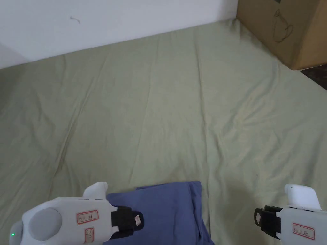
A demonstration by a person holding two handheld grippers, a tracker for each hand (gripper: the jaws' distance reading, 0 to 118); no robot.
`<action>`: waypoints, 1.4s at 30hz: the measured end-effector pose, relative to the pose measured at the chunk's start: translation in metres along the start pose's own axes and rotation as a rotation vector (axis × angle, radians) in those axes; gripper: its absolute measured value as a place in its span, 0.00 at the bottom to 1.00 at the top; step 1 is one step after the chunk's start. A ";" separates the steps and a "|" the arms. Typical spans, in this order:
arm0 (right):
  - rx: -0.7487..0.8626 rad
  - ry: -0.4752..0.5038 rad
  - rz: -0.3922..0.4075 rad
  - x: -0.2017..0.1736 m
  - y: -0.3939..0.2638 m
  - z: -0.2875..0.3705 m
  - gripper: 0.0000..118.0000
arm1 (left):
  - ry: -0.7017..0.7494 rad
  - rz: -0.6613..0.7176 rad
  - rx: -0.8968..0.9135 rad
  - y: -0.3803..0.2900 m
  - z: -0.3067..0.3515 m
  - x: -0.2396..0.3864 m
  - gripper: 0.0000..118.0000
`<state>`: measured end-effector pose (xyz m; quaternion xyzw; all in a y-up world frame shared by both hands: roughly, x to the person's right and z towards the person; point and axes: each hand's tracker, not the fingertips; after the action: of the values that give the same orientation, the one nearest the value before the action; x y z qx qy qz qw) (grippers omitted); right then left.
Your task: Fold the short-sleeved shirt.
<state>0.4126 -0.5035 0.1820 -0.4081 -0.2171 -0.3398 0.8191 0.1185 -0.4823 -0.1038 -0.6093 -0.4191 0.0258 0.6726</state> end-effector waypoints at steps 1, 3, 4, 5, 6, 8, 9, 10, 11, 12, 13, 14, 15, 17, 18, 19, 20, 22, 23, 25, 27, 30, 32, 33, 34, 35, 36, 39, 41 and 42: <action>0.000 0.001 0.007 -0.002 0.000 0.000 0.05 | -0.028 0.022 -0.014 -0.005 -0.008 0.002 0.00; 0.000 0.005 0.015 -0.004 0.000 0.001 0.05 | -0.065 0.010 -0.042 -0.007 -0.027 0.009 0.00; 0.002 0.010 0.016 -0.004 0.000 0.001 0.05 | -0.075 -0.030 -0.064 -0.010 -0.041 0.015 0.00; 0.003 0.014 0.015 -0.006 0.000 0.001 0.05 | -0.058 -0.055 -0.090 -0.012 -0.053 0.021 0.00; 0.003 0.015 0.014 -0.006 0.000 0.002 0.05 | -0.028 -0.060 -0.117 -0.015 -0.066 0.028 0.00; 0.006 0.015 0.016 -0.006 -0.001 0.005 0.05 | -0.040 -0.084 -0.134 -0.018 -0.084 0.041 0.00; 0.008 0.015 0.014 -0.005 -0.001 0.005 0.05 | -0.061 -0.074 -0.145 -0.020 -0.092 0.045 0.00; 0.008 0.017 0.007 -0.004 -0.002 0.005 0.05 | -0.077 -0.062 -0.168 -0.021 -0.100 0.048 0.00; 0.000 0.032 -0.009 -0.002 -0.002 0.005 0.05 | -0.082 -0.073 -0.182 -0.022 -0.103 0.058 0.00; -0.008 0.046 -0.025 0.000 -0.002 0.005 0.05 | -0.071 -0.071 -0.178 -0.023 -0.107 0.063 0.00; -0.005 0.049 -0.030 0.000 -0.003 0.007 0.05 | -0.061 -0.073 -0.173 -0.023 -0.109 0.069 0.00; -0.003 0.045 -0.025 0.000 -0.003 0.008 0.05 | -0.066 -0.093 -0.168 -0.023 -0.110 0.073 0.00; -0.003 0.033 -0.016 -0.001 -0.003 0.009 0.05 | -0.076 -0.107 -0.172 -0.022 -0.110 0.079 0.00; 0.000 0.022 -0.007 -0.003 -0.004 0.011 0.05 | -0.082 -0.131 -0.189 -0.025 -0.114 0.089 0.00; 0.000 0.023 -0.007 -0.003 -0.004 0.012 0.05 | -0.115 -0.136 -0.207 -0.027 -0.115 0.094 0.00; 0.002 0.028 -0.009 -0.004 -0.004 0.013 0.05 | -0.151 -0.145 -0.218 -0.028 -0.115 0.100 0.00; 0.004 0.029 -0.010 -0.005 -0.003 0.014 0.05 | -0.176 -0.166 -0.220 -0.030 -0.114 0.104 0.00; 0.009 0.024 -0.009 -0.009 -0.002 0.017 0.05 | -0.176 -0.161 -0.186 -0.031 -0.106 0.103 0.00; 0.009 0.023 -0.003 -0.011 -0.001 0.017 0.05 | -0.171 -0.151 -0.171 -0.030 -0.100 0.099 0.00; 0.011 0.022 0.027 -0.019 0.002 0.021 0.05 | -0.169 -0.117 -0.095 -0.028 -0.075 0.081 0.00; 0.016 0.026 0.066 -0.030 0.005 0.024 0.05 | -0.146 -0.084 -0.010 -0.026 -0.042 0.057 0.00; 0.021 0.069 0.151 -0.059 0.010 0.024 0.05 | -0.077 -0.037 0.108 -0.031 0.009 0.009 0.00; 0.023 0.097 0.213 -0.084 0.012 0.020 0.05 | -0.024 -0.004 0.157 -0.033 0.034 -0.029 0.00; 0.021 0.115 0.246 -0.099 0.014 0.015 0.05 | -0.018 0.041 0.178 -0.037 0.044 -0.047 0.00; 0.018 0.129 0.277 -0.111 0.015 0.010 0.05 | -0.020 0.084 0.190 -0.040 0.051 -0.061 0.00; 0.001 0.134 0.314 -0.125 0.014 0.002 0.05 | -0.035 0.130 0.208 -0.047 0.057 -0.071 0.00; -0.015 0.129 0.342 -0.137 0.013 -0.007 0.05 | -0.052 0.154 0.217 -0.052 0.062 -0.082 0.00; -0.090 0.142 0.412 -0.164 0.005 -0.043 0.05 | -0.059 0.193 0.245 -0.065 0.067 -0.105 0.00; -0.204 0.127 0.415 -0.171 -0.003 -0.067 0.05 | -0.077 0.221 0.247 -0.070 0.066 -0.114 0.00; -0.215 0.098 0.414 -0.172 -0.007 -0.078 0.05 | -0.094 0.234 0.245 -0.071 0.064 -0.119 0.00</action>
<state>0.2971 -0.5054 0.0319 -0.5118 -0.0515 -0.2052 0.8327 -0.0305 -0.5140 -0.1134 -0.5656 -0.3701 0.1832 0.7139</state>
